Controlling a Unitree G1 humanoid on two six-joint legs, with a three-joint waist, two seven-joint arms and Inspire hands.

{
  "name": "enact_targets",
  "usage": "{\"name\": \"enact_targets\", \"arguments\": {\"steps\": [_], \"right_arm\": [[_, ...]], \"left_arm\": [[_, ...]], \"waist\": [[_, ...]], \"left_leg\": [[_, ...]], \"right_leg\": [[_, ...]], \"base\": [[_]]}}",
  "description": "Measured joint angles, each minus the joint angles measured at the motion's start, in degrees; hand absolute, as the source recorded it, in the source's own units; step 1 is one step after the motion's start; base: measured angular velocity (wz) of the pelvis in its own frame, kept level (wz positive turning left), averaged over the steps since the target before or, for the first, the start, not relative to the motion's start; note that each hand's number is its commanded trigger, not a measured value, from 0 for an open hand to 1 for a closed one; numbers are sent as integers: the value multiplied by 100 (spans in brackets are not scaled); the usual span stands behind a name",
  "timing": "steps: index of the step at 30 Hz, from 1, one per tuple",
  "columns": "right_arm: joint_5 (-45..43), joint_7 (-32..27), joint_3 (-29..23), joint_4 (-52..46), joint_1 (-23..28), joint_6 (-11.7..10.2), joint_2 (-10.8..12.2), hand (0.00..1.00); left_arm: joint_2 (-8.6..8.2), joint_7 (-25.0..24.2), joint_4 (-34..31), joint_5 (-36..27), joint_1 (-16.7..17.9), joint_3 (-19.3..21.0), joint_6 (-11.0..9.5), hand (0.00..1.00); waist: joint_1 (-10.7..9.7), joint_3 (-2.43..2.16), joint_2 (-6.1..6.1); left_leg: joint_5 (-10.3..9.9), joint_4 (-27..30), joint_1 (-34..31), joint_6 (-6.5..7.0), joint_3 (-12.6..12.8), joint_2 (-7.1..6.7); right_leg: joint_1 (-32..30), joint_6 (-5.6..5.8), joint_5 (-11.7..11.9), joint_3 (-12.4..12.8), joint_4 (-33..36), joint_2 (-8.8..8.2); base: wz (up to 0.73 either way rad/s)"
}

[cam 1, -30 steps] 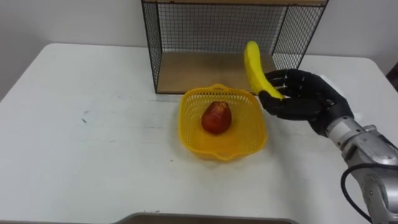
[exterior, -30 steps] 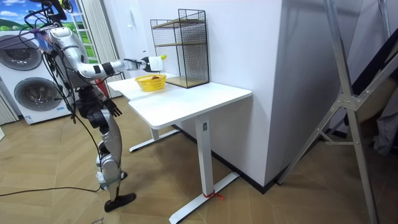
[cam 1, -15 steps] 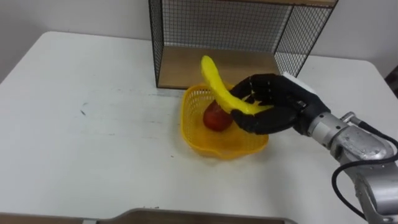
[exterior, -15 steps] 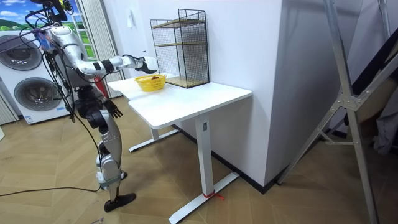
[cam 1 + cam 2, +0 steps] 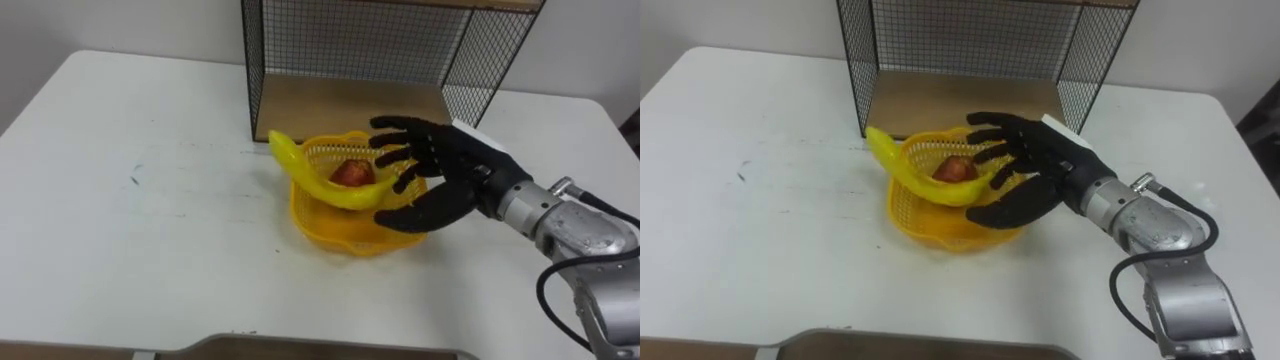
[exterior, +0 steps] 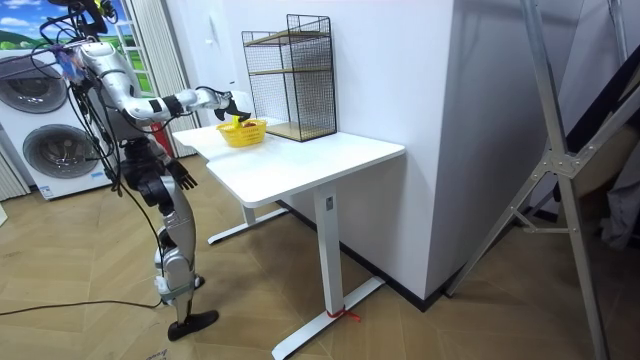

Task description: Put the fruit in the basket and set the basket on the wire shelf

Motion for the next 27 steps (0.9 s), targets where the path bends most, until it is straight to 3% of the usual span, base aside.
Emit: {"name": "enact_targets", "arguments": {"steps": [5, 9, 19, 23, 27], "right_arm": [[10, 0, 0, -84, 2, 0, 0, 0], [8, 0, -7, -147, 2, 0, 0, 0], [8, 0, -15, -273, 2, 7, 0, 0], [14, -17, -16, -272, 2, 7, 1, 0], [127, -93, -77, -272, 5, 4, 1, 0]], "left_arm": [[1, 0, 0, -5, 6, 12, -1, 0], [2, 1, 0, -5, 13, 18, -1, 0], [4, 1, -5, -3, 18, 19, -2, 0], [3, 4, -5, 0, 20, 13, -2, 0], [0, 2, -3, -4, 27, 15, -27, 0]], "waist": [[9, -20, -68], [-2, -3, -120], [-2, 7, -99], [-1, 39, -24], [2, 5, 91]], "left_leg": [[0, -1, 3, 0, -1, 0], [0, -1, -13, 0, -2, 0], [-1, -1, -15, 1, -3, 0], [-1, -3, -17, 0, -3, 0], [0, -4, 11, 1, -12, 0]], "right_leg": [[14, 0, 0, -8, -4, 0], [24, 0, 0, -13, -5, 1], [22, 0, 0, -13, -7, 1], [17, 0, 1, -14, -8, 2], [20, 0, 1, -23, -11, 2]], "base": [[0], [0], [0], [0], [0]]}}
